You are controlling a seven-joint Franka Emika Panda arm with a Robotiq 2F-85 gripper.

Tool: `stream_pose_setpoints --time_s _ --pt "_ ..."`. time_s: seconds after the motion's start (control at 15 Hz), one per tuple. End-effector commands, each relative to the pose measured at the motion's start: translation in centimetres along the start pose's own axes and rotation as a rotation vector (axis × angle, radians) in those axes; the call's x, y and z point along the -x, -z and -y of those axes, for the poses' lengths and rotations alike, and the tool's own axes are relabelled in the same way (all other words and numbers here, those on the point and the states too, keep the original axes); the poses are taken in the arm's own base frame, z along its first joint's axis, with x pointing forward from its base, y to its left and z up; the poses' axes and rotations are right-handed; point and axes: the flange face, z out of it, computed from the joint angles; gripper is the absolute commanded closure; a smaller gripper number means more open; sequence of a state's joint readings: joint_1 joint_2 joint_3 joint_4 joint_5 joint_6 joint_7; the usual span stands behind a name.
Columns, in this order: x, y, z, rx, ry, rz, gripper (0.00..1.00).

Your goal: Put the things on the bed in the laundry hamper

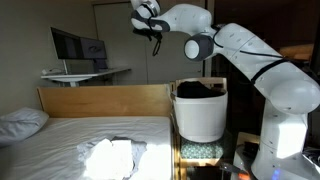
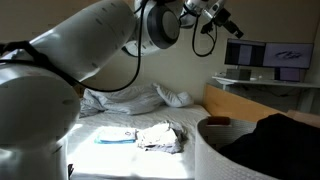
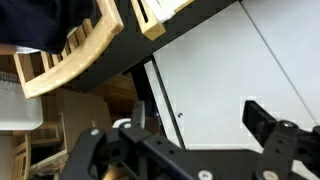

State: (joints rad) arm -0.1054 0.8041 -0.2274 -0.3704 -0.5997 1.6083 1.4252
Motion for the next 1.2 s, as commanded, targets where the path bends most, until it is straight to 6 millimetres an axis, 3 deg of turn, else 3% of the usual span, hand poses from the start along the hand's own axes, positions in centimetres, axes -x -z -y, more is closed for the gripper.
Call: stream_pose_setpoints --time_s 0.0,0.13,0.2,0.33,0.53,0.8,1.13 --pt "0.0 0.1 0.0 0.0 0.002 0.001 0.0" --pt "0.6 -0.7 -0.1 0.024 0.034 0.018 0.0" --pt "2.6 -2.4 0.1 0.052 0.083 0.051 0.0" --pt "7.5 -5.1 0.7 0.065 0.16 0.148 0.0" --pt "16.3 -7.4 1.0 0.08 0.264 0.266 0.0" --pt "26.2 -6.7 0.5 0.093 0.43 0.384 0.0" --pt "34.6 -4.0 -0.9 0.073 0.66 0.484 0.0"
